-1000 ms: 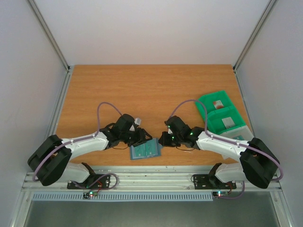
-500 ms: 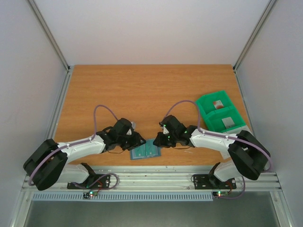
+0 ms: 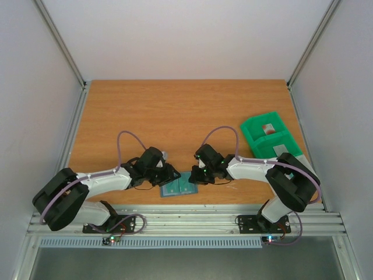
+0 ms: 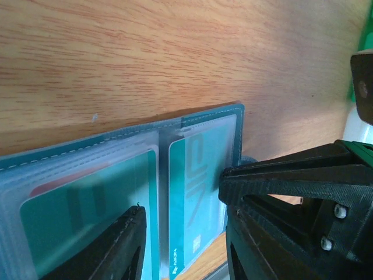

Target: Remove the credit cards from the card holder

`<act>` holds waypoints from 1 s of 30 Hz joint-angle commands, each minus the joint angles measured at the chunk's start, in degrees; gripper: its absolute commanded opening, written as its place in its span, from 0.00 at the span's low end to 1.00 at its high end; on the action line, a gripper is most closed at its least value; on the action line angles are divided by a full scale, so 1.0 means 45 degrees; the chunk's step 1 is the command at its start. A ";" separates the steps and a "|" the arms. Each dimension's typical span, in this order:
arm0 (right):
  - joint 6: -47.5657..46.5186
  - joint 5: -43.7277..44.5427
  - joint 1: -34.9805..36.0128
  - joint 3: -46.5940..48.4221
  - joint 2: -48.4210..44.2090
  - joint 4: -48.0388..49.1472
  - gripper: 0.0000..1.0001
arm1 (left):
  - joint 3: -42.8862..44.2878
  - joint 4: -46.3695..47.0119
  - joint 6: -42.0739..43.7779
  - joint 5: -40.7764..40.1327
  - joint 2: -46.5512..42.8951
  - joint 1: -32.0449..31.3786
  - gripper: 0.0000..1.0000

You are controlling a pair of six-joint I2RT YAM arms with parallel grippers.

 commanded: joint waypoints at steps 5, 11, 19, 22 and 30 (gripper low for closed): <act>0.0295 0.0294 -0.0014 -0.0339 0.0369 0.0339 0.09 | -0.0223 0.1515 -0.0092 0.0208 0.0734 0.0060 0.38; 0.0352 0.0406 -0.0019 -0.0580 0.0287 0.0463 0.09 | -0.0112 0.2101 -0.0301 0.0318 0.1257 0.0059 0.37; 0.0377 0.0456 -0.0023 -0.0695 0.0152 0.0531 0.09 | -0.0068 0.2480 -0.0419 0.0323 0.1556 0.0057 0.23; 0.0377 0.0485 -0.0023 -0.0703 0.0120 0.0537 0.09 | -0.0058 0.2648 -0.0455 0.0384 0.1547 0.0050 0.17; 0.0385 0.0739 -0.0025 -0.0762 0.0099 0.0413 0.09 | -0.0292 0.2836 -0.0398 0.0352 0.1049 0.0059 0.00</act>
